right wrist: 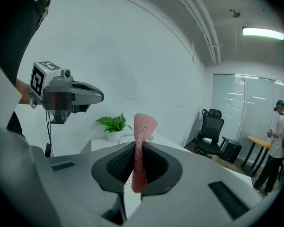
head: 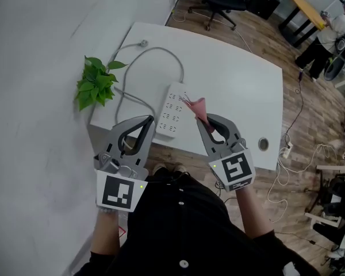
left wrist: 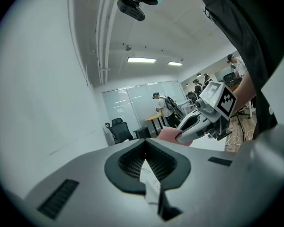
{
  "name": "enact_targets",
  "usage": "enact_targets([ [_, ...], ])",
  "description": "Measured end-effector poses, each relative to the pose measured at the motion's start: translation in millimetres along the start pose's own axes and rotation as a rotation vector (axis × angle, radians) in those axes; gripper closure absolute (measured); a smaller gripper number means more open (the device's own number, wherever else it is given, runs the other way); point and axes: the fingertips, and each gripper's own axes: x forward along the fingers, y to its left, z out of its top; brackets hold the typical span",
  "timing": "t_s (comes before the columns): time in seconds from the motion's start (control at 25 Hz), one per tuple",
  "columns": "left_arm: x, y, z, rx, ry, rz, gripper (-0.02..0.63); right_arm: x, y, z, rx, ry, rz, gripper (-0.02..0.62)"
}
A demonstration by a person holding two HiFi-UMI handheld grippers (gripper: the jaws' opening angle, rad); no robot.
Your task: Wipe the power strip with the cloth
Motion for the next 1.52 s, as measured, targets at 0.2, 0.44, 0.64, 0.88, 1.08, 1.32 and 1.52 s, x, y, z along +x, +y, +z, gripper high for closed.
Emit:
enact_targets([
  [0.2,3,-4,1,-0.003,-0.006,-0.015,0.592,-10,-4,1,0.012,0.012,-0.025,0.548],
  [0.44,4,-5,-1,-0.008,0.000,-0.019,0.592,-13,-6,4,0.030,-0.010,-0.040,0.548],
  [0.64,3,-6,-4,-0.014,0.004,-0.016,0.592,-11,-1,3,0.006,0.012,-0.025,0.548],
  [0.88,2,-6,-7,-0.013,0.013,-0.015,0.592,-8,4,5,-0.006,0.007,-0.016,0.548],
  [1.08,2,-7,-7,-0.013,0.013,-0.013,0.592,-8,6,6,-0.007,-0.013,-0.011,0.548],
  [1.32,3,-10,-6,-0.015,0.007,-0.017,0.592,-9,9,6,-0.014,0.005,-0.001,0.548],
  [1.52,3,-11,-6,-0.020,0.005,-0.014,0.592,-9,10,9,0.011,-0.007,0.012,0.548],
])
